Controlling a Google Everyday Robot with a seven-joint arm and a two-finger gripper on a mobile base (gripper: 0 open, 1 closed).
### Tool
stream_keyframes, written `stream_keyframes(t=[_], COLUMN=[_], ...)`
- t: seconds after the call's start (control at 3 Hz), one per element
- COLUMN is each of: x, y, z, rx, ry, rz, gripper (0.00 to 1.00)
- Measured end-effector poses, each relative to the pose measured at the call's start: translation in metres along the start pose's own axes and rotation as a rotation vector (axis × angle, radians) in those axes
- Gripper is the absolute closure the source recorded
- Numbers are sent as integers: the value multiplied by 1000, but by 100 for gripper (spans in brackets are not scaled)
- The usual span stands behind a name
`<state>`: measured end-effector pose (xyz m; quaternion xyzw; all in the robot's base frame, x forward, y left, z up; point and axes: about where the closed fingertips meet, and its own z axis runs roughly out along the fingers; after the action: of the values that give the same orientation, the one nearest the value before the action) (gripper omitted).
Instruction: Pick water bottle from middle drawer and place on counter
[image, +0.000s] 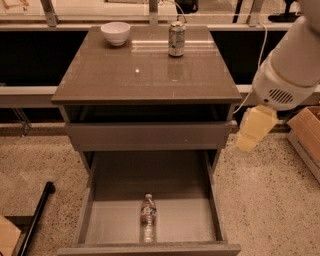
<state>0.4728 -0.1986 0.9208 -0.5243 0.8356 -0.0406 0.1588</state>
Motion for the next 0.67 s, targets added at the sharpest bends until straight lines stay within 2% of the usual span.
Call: stream_keyframes(t=[0.33, 0.67], x=[-1, -7], y=[-3, 1], z=[7, 24], rx=[15, -19], ry=[-2, 18], rz=[93, 95], gripper=[0, 0])
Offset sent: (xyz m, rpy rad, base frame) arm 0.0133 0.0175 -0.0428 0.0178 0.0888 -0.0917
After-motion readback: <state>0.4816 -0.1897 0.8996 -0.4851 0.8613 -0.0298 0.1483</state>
